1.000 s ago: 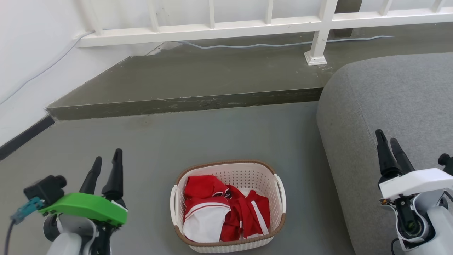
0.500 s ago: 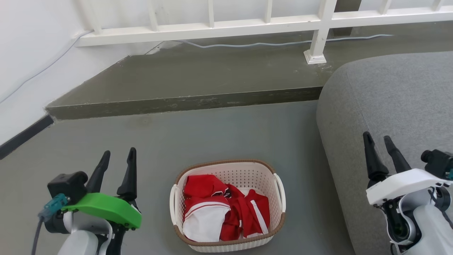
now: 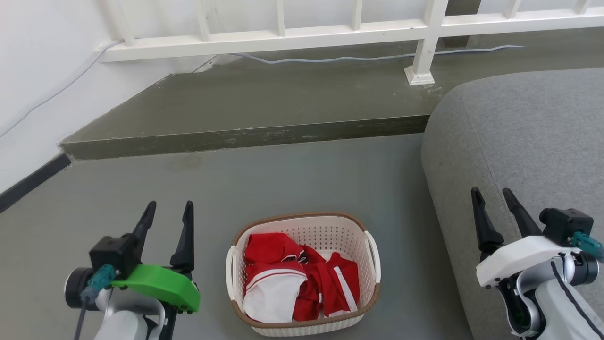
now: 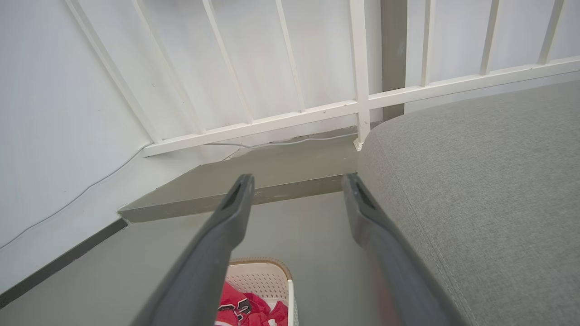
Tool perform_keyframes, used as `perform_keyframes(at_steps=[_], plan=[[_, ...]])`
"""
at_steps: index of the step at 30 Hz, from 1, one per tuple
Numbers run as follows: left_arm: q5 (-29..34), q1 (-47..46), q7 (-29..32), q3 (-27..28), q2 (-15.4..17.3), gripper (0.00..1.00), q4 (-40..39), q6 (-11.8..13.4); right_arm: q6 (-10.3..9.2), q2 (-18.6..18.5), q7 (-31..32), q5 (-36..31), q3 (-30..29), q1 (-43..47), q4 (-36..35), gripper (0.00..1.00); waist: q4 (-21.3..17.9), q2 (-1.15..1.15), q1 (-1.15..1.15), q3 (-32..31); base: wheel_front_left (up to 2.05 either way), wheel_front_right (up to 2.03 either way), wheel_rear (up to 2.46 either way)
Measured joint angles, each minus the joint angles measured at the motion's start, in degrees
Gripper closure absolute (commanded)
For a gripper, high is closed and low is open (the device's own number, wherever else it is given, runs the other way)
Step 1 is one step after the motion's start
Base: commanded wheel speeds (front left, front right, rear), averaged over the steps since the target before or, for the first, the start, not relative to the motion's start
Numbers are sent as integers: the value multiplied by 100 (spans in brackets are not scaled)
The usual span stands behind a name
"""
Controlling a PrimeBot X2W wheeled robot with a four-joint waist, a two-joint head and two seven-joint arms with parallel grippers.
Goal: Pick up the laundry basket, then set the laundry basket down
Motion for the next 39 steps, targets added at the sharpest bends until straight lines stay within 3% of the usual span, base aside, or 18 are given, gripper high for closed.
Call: perform_keyframes(at_steps=[13,39], plan=[[619,1,-123,-81,-31,0,138,197,-119,0,-227,-724,169,-1,204,0,-25,0,0,-5,0,0,0],[623,1,-62,-70,-51,0,276,225,-109,7,-229,-731,125,-29,315,0,-26,0,0,67,0,0,0]])
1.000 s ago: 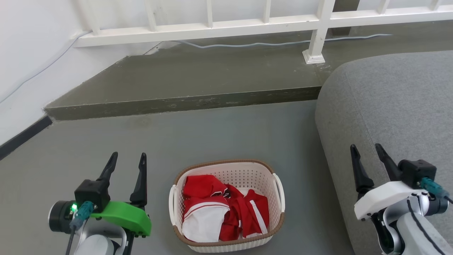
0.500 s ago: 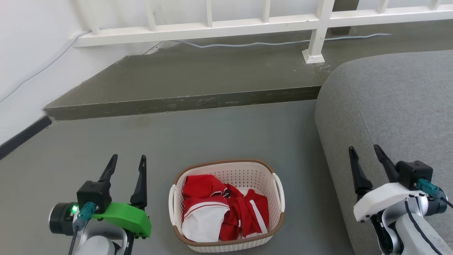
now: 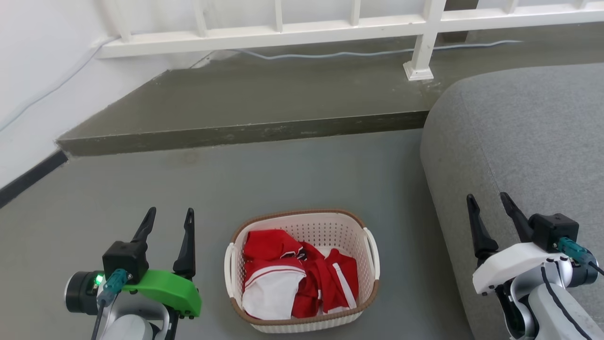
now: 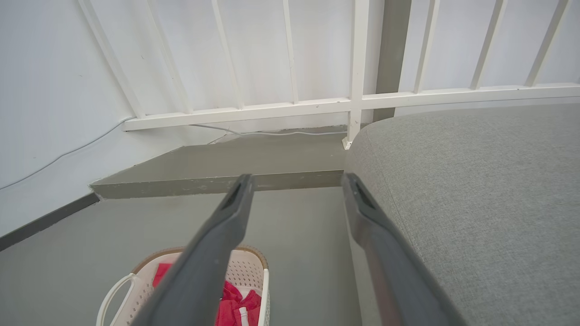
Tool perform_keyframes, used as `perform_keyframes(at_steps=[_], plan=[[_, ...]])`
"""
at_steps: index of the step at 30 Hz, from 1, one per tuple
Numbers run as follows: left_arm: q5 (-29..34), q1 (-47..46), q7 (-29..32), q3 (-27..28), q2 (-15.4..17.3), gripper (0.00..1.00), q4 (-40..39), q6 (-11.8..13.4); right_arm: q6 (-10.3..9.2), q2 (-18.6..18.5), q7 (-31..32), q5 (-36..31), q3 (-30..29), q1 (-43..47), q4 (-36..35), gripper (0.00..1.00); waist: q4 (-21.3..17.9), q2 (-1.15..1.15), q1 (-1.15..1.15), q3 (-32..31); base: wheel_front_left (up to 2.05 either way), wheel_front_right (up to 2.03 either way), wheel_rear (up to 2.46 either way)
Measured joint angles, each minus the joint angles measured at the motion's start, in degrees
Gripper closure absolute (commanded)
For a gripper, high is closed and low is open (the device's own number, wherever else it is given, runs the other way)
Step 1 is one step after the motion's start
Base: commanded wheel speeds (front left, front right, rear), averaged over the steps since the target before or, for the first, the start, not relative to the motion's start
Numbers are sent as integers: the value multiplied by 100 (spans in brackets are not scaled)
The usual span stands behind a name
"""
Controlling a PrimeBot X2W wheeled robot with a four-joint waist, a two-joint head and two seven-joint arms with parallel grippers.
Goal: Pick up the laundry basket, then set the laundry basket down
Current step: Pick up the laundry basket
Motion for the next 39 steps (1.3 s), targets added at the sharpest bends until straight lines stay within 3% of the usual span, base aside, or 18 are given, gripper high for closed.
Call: perform_keyframes(at_steps=[14,39], plan=[[160,-215,109,-16,-25,0,-174,1,24,14,0,1,-16,-331,23,0,0,0,0,552,0,0,0],[220,-1467,249,2,-201,0,-144,11,176,63,-1,1,-4,-1638,65,0,-24,0,1,2485,0,0,0]])
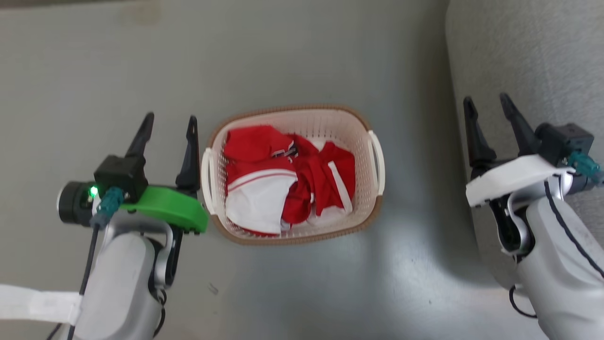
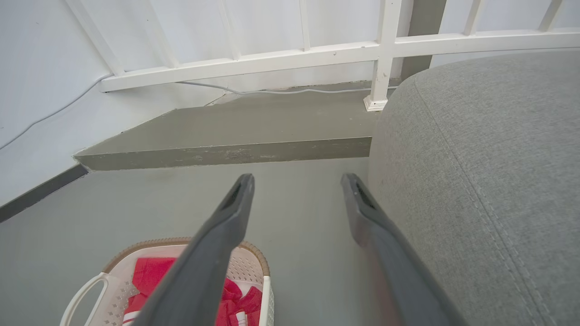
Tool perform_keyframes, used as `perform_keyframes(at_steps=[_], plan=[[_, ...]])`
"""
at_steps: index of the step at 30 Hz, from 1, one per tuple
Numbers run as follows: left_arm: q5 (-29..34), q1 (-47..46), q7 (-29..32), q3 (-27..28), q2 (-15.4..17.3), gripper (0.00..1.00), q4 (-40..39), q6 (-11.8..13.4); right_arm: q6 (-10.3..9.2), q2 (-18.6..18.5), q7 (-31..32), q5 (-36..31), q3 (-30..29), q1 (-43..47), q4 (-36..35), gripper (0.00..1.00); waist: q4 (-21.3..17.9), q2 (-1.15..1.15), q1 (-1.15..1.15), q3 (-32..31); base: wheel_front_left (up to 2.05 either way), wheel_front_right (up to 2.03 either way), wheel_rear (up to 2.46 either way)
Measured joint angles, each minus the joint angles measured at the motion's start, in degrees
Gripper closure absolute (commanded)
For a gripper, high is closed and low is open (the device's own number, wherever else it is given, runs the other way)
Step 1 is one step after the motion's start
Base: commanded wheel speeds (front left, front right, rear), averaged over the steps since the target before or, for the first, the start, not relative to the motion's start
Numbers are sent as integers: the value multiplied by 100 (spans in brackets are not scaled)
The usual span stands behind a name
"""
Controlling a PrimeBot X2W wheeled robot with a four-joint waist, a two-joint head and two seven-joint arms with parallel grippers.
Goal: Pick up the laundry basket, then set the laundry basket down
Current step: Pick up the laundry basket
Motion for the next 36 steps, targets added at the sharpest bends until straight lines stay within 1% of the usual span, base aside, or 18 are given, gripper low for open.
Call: perform_keyframes(at_steps=[5,7,11,14,18,21,23,24,30,34,36], plan=[[27,-326,2,9,-25,0,85,0,3,19,-11,-2,2,-313,41,0,2,0,0,411,0,0,0],[27,-463,7,25,-25,0,162,0,52,32,-25,-15,10,-464,70,0,3,0,0,572,0,0,0],[27,-735,11,56,-27,0,342,-2,62,90,-31,-46,57,-773,177,0,4,0,0,884,0,0,0],[27,-937,57,64,-29,0,525,-20,103,116,-40,-53,99,-969,298,0,3,0,0,1093,0,0,0],[22,-1214,105,64,-62,0,791,-116,120,148,-40,-86,132,-1211,471,0,5,0,0,1336,0,0,0],[-36,-1396,187,73,-73,0,1059,-176,178,224,-38,-93,204,-1400,655,0,8,0,0,1491,0,0,0],[-125,-1475,259,104,-112,0,1235,-266,210,290,-31,-118,280,-1507,792,0,9,0,0,1581,0,0,0],[-124,-1516,292,82,-121,0,1334,-276,241,320,-22,-133,309,-1548,849,0,9,0,0,1624,0,0,0],[-177,-1723,439,9,-170,0,1862,-441,271,480,44,-135,387,-1699,1276,0,3,0,0,1843,0,0,0],[-187,-1804,464,5,-182,0,2192,-528,347,527,69,-135,486,-1818,1551,0,-12,0,0,1978,0,0,0],[-188,-1842,512,0,-183,0,2357,-568,353,559,82,-135,512,-1877,1663,0,-24,0,0,2043,0,0,0]])
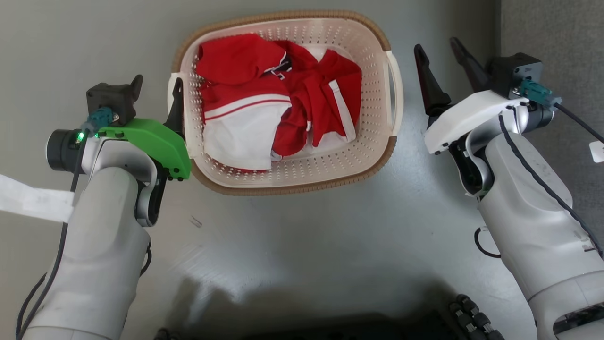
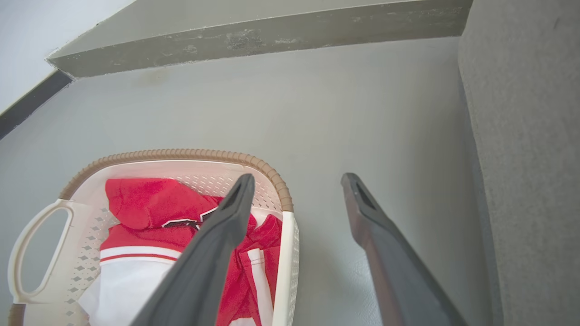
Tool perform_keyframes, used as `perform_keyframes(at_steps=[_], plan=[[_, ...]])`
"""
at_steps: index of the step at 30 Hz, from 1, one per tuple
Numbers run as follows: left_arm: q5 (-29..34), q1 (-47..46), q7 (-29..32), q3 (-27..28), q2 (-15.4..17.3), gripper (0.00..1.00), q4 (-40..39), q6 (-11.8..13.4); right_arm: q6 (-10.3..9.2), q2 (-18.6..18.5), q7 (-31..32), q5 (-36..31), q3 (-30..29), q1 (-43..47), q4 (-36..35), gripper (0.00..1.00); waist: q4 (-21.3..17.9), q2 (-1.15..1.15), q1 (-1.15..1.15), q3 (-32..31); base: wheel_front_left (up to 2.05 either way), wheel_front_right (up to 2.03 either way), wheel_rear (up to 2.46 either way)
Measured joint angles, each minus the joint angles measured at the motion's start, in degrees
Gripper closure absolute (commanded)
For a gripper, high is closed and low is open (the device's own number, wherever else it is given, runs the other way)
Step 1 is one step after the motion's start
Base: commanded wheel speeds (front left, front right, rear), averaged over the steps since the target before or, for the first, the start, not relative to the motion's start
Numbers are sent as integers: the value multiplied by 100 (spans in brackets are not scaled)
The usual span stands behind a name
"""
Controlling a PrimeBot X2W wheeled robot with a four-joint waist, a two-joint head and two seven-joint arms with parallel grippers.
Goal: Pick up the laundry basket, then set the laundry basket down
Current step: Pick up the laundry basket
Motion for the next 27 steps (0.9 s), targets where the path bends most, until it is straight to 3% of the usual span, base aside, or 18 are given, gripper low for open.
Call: perform_keyframes(at_steps=[27], plan=[[-293,-1064,102,32,-196,0,1669,-457,203,193,35,1,396,-732,1196,0,-48,0,0,813,0,0,0]])
